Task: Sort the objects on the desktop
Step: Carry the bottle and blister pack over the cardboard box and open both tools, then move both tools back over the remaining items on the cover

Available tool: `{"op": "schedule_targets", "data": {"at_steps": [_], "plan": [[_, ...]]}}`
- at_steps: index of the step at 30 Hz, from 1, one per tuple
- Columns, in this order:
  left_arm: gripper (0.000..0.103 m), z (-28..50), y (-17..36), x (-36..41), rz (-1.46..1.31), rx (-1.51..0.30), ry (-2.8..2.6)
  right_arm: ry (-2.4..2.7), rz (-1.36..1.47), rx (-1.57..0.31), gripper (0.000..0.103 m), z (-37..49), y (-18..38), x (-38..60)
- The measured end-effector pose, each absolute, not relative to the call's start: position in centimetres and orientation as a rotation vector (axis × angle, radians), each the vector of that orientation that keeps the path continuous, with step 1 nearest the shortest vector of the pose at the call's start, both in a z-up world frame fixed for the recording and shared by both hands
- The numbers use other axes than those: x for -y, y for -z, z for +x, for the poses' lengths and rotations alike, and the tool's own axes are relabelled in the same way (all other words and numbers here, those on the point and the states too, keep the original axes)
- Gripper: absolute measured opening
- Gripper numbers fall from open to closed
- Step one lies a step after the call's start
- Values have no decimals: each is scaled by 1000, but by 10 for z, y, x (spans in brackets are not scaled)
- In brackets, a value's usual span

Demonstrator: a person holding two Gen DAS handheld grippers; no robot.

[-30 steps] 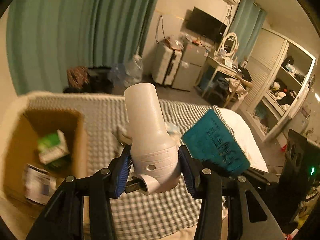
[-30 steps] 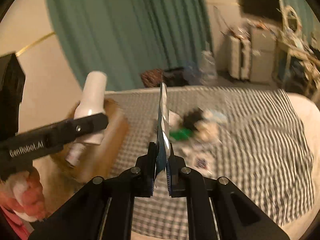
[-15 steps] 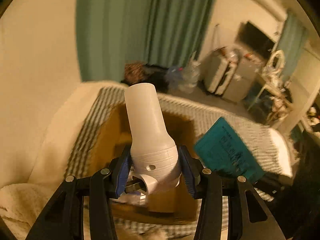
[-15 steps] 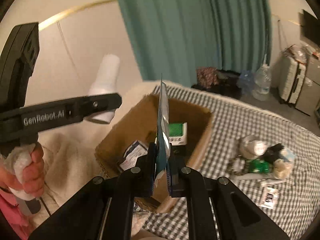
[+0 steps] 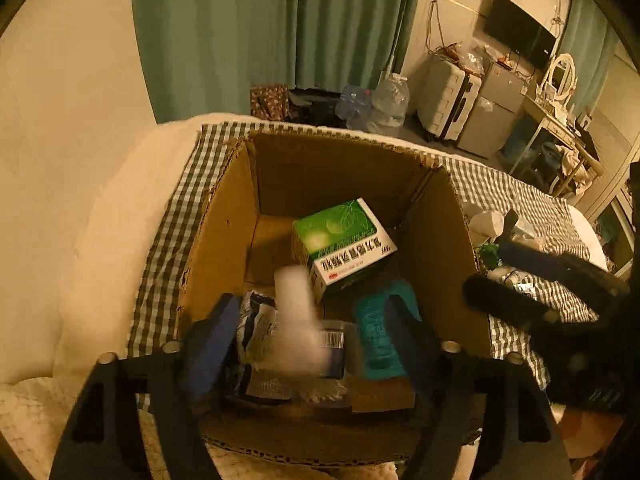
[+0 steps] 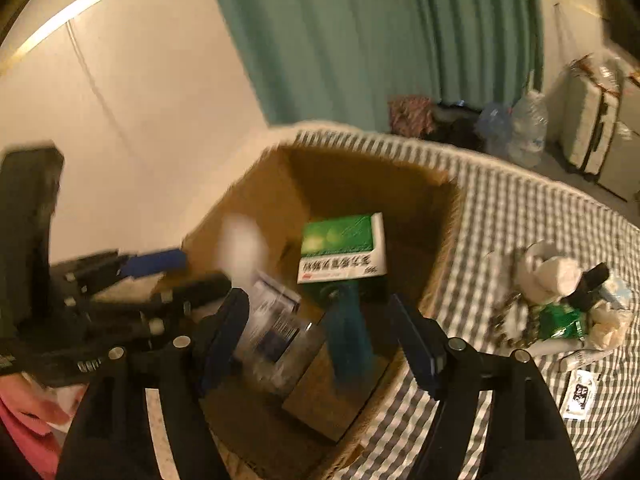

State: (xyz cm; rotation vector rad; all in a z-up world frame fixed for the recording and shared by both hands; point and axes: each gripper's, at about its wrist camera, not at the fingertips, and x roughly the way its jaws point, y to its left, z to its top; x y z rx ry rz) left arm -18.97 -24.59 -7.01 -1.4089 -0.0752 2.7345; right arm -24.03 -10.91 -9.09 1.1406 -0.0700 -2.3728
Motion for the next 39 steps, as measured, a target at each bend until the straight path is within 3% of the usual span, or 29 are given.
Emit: {"op": "schedule_targets", "data": {"at_steps": [5, 11, 16, 18, 27, 36, 39], "plan": [[84, -175, 48, 226, -1347, 29, -2773, 2483, 1068, 182, 73, -223, 67, 61], [101, -151, 7, 171, -1201, 24, -2772, 2674, 1017, 162, 73, -183, 38, -24], [103, -134, -6, 101, -1097, 61, -2765, 2842, 972, 144, 84, -146, 26, -99], [103, -135, 7, 73, -1110, 63, -2758, 2910, 952, 129, 89, -131, 30, -127], [103, -162, 121, -18, -1248, 49, -2775, 2915, 1090, 242, 89, -125, 119, -187], [103, -235, 215, -38, -1407, -31, -2772, 2773, 1344, 190, 89, -187, 229, -191], [103, -237, 232, -30, -1383, 31, -2800, 2752, 1381, 127, 89, -211, 248, -188]]}}
